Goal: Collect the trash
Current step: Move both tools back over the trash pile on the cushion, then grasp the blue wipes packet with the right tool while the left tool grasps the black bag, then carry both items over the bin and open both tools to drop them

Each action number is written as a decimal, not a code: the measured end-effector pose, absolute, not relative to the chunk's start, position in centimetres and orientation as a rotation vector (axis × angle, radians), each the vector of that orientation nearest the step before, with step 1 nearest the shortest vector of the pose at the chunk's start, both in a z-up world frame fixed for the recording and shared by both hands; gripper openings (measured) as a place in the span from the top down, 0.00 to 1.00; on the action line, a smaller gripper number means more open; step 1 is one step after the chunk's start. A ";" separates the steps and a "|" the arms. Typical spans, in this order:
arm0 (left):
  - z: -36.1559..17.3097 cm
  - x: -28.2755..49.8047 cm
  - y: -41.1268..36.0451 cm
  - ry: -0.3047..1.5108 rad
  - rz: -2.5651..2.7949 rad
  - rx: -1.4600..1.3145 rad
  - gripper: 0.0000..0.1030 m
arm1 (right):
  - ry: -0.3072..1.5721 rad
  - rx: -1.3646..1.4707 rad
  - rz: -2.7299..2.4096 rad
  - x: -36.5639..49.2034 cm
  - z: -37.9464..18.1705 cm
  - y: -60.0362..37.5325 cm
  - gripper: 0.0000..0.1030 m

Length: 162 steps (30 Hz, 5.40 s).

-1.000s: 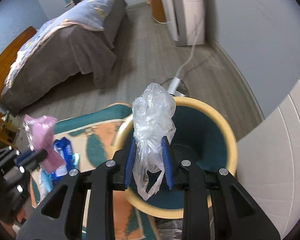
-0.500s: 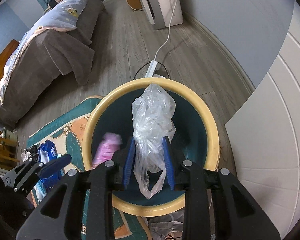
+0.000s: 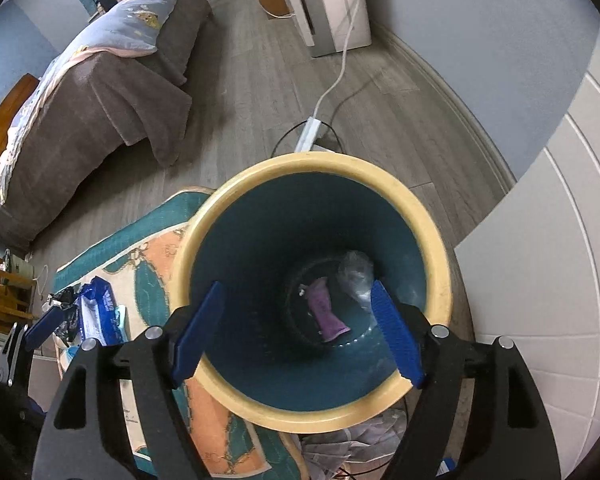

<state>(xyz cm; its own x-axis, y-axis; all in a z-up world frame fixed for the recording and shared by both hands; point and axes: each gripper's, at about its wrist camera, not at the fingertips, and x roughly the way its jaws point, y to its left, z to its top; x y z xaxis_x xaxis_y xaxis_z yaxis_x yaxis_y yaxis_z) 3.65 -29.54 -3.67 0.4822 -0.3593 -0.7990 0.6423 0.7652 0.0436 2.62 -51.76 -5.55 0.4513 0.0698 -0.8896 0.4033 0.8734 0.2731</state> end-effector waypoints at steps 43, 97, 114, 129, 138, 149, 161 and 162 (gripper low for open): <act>-0.2 8.0 -0.1 0.885 -0.281 0.265 0.05 | 1.099 0.141 0.171 8.2 -4.0 -25.3 0.06; -1.8 11.0 -2.9 0.907 -0.398 0.235 0.94 | 1.070 0.045 0.212 11.2 -3.0 -22.1 0.71; -6.3 11.1 -2.9 1.113 -0.409 0.222 0.83 | 1.023 0.090 0.141 8.0 0.6 -27.1 0.71; -8.0 7.4 -8.7 1.124 -0.508 0.423 0.62 | 1.023 0.087 0.132 7.5 1.3 -27.5 0.71; -2.6 7.8 -6.8 0.960 -0.455 0.356 0.90 | 1.008 0.085 0.114 6.5 2.4 -28.9 0.71; 3.2 4.7 -14.6 0.813 -0.636 0.243 0.90 | 0.983 0.215 -0.018 5.7 2.8 -37.5 0.71; 0.2 2.9 -28.5 0.862 -0.785 0.328 0.90 | 1.014 0.255 -0.183 3.3 0.1 -46.7 0.71; -0.2 2.9 -29.6 0.872 -0.793 0.342 0.90 | 1.034 0.245 -0.197 3.2 -0.6 -47.3 0.71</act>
<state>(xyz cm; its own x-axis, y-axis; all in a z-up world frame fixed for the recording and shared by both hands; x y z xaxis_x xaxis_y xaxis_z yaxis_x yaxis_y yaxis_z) 2.94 -29.56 -0.22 0.3882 -0.4774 -0.7883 0.7399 0.6714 -0.0423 3.19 -47.35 -0.59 0.4978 -0.0458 -0.8661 0.2758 0.9551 0.1081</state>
